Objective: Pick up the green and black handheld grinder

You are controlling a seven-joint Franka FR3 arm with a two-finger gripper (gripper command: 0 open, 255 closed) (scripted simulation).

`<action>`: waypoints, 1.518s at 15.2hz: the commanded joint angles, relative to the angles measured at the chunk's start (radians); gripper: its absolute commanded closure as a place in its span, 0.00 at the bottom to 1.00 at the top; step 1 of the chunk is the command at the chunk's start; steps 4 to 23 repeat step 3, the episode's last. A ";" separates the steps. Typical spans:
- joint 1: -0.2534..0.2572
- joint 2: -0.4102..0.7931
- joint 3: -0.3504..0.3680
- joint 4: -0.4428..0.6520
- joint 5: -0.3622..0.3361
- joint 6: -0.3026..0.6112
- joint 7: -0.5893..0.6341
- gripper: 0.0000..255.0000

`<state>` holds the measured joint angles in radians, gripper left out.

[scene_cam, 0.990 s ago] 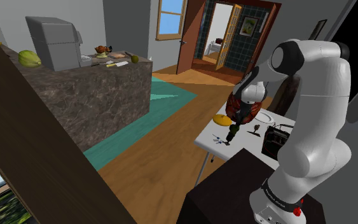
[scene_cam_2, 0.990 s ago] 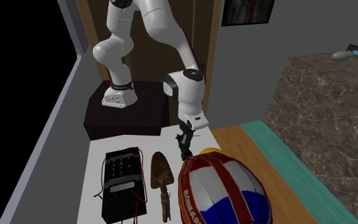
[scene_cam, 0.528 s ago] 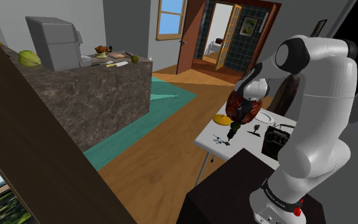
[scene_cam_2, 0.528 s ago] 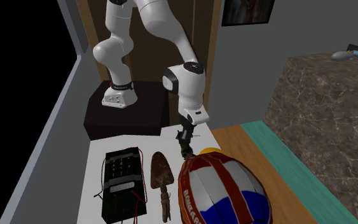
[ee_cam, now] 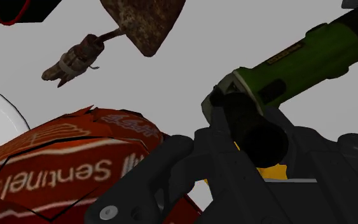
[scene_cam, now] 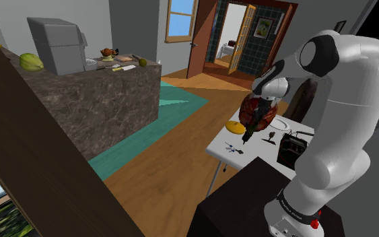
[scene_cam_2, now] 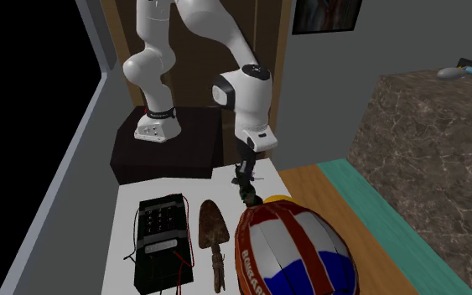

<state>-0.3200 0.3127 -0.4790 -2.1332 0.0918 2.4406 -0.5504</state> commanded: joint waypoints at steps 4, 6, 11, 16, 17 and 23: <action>0.006 -0.021 -0.007 0.006 -0.014 -0.025 0.008 1.00; 0.006 -0.021 -0.007 0.006 -0.014 -0.025 0.008 1.00; 0.006 -0.021 -0.007 0.006 -0.014 -0.025 0.008 1.00; 0.006 -0.021 -0.007 0.006 -0.014 -0.025 0.008 1.00; 0.006 -0.021 -0.007 0.006 -0.014 -0.025 0.008 1.00; 0.006 -0.021 -0.007 0.006 -0.014 -0.025 0.008 1.00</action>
